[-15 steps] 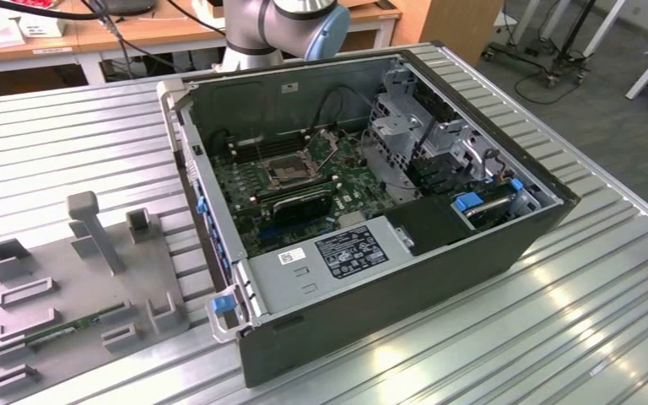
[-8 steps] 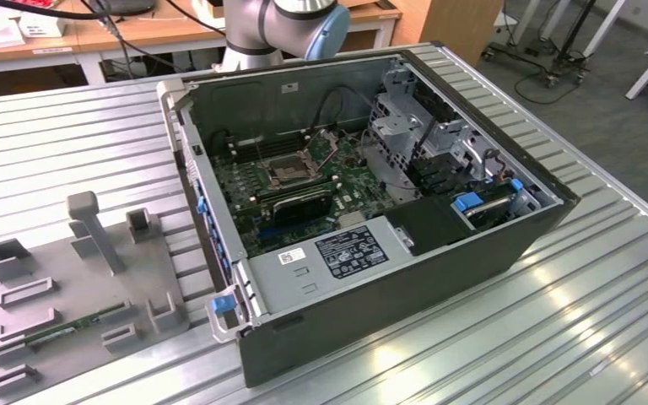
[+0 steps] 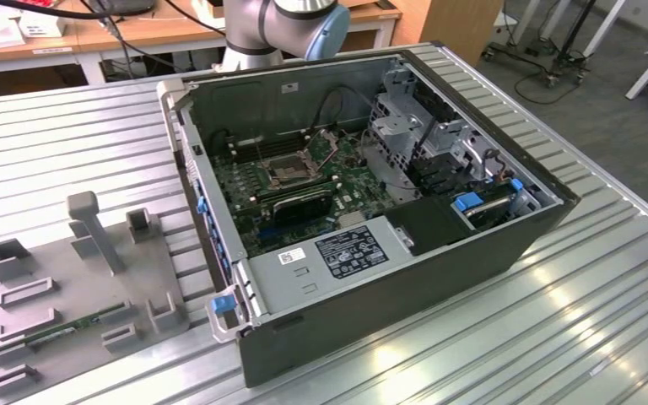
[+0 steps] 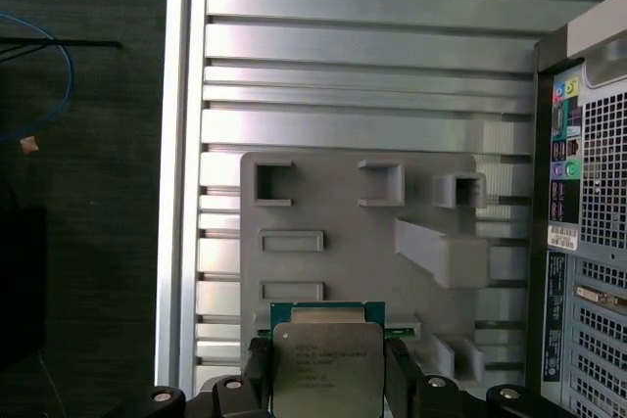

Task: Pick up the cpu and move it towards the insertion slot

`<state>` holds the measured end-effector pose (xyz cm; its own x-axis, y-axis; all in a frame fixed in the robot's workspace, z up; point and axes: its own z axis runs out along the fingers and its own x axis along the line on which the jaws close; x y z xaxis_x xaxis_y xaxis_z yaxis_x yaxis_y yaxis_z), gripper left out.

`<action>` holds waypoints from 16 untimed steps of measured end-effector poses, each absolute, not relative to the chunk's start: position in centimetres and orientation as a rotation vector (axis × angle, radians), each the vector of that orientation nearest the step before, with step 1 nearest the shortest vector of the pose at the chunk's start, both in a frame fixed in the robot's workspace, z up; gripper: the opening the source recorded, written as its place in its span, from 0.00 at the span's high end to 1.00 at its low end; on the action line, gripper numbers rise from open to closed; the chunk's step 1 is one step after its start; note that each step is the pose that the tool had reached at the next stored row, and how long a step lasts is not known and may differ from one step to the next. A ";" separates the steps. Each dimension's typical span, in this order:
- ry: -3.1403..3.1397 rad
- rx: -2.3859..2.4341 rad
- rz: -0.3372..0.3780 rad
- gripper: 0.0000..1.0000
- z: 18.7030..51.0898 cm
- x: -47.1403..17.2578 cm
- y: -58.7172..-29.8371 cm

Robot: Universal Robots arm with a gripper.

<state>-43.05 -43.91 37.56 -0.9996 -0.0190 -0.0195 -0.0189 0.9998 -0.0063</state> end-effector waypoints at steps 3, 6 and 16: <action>3.122 -0.030 -0.010 0.46 37.6 -43.0 -43.9; 3.122 -0.030 -0.010 0.46 37.6 -42.9 -43.9; 3.122 -0.030 -0.010 0.46 37.6 -42.6 -43.9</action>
